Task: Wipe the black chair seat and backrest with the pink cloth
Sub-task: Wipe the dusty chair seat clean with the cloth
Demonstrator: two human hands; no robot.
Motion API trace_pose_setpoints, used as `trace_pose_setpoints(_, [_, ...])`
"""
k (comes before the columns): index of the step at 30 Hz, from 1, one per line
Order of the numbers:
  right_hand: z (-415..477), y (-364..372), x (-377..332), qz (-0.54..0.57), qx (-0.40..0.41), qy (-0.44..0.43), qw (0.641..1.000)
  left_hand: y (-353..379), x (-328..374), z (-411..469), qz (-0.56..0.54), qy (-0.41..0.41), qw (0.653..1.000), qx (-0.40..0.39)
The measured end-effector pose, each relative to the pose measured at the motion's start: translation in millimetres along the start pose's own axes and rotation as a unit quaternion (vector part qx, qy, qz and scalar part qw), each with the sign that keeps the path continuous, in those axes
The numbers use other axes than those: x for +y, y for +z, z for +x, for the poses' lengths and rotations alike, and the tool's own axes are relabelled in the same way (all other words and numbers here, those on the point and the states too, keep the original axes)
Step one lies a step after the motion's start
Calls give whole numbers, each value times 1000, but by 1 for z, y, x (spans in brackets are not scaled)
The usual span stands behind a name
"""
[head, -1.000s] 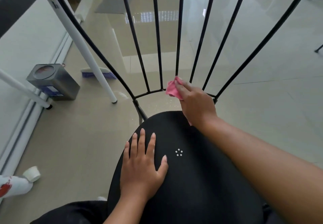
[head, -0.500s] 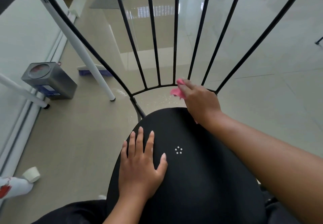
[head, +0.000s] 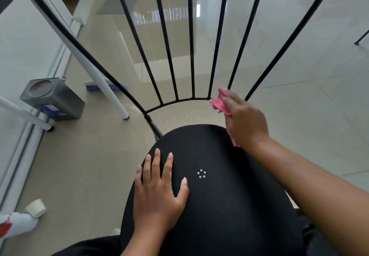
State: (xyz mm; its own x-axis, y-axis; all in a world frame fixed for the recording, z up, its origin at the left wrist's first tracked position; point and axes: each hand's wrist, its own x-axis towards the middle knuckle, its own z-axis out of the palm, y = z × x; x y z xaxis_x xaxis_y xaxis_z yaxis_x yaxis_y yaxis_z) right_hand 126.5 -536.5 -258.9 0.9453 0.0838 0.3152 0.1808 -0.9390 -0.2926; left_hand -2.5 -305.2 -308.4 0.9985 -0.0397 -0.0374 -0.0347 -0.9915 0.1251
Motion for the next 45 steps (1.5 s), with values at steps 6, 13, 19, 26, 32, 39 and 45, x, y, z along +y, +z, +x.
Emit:
trace_pose_setpoints(6, [30, 23, -22, -98, -75, 77, 989, -1, 0, 0, -7, 1, 1000, 0])
trace_pose_setpoints(13, [-13, 16, -3, -83, -180, 11, 980, -1, 0, 0, -5, -4, 1000, -2])
trace_pose_setpoints(19, [-20, -8, 22, -54, 36, 48, 997, 0, 1, 0, -9, -6, 1000, 5])
trace_pose_setpoints(26, [5, 21, 7, -68, -107, 160, 979, -1, 0, 0, -8, -11, 1000, -2])
trace_pose_setpoints(32, [-22, 6, 39, -43, -156, 47, 986, -3, 2, 0, -13, -17, 1000, -4])
trace_pose_setpoints(39, [-127, -5, -28, -40, -192, -128, 972, -10, 3, 1, -30, -19, 999, -17])
trace_pose_setpoints(45, [-129, -4, 5, -41, -234, -267, 934, -9, 3, 5, -39, -23, 999, -22])
